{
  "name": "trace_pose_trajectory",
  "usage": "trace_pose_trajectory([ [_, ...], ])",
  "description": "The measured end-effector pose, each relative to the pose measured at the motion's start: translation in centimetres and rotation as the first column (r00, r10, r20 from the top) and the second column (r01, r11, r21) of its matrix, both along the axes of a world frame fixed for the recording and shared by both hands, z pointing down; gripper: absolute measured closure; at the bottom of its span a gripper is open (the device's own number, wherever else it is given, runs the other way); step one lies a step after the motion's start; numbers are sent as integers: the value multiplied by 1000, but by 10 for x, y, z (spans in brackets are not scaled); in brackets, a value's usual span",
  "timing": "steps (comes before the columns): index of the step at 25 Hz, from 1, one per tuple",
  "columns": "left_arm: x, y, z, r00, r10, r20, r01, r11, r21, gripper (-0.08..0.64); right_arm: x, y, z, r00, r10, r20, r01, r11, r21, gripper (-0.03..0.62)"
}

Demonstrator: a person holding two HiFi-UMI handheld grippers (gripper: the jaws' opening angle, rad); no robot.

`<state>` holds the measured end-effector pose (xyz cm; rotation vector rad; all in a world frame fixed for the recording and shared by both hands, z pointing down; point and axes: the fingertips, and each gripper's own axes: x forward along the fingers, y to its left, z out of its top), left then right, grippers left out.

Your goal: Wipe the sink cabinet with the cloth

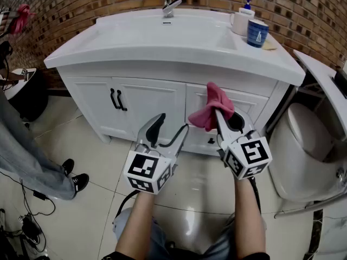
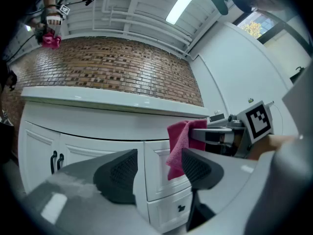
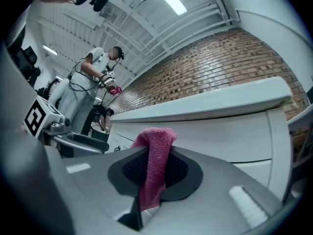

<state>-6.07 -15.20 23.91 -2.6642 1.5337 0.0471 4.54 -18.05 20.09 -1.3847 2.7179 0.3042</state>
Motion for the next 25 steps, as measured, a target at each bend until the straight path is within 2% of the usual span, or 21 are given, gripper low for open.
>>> trace_pose_trajectory([
  [3,-6,-21,3,1000,24,7,-24,999,30,278,-32,-24,1,993,-116,0,116,993,19,551],
  [5,-14,-37,16,999,31,41,-32,999,22,279,-49,-43,11,990,-132,-47,132,991,-7,551],
  [8,-30,-55,30,997,18,74,-17,1000,-9,279,-67,-67,22,987,-101,-125,94,994,-58,551],
  [11,-43,-60,17,1000,-10,21,11,1000,-9,279,-61,-86,26,984,-18,-177,6,998,-68,551],
  [13,-43,-59,4,1000,-17,-15,18,1000,6,279,-54,-92,24,982,9,-190,-19,999,-48,554],
  [15,-36,-57,-2,1000,-1,-16,2,1000,25,279,-49,-95,19,978,35,-207,-42,999,-27,554],
  [20,-7,-53,13,998,57,0,-57,998,-2,279,17,-87,33,943,189,-274,-205,978,-32,554],
  [25,32,-46,10,992,125,-11,-125,992,10,279,99,-80,36,908,358,-217,-384,918,-94,552],
])
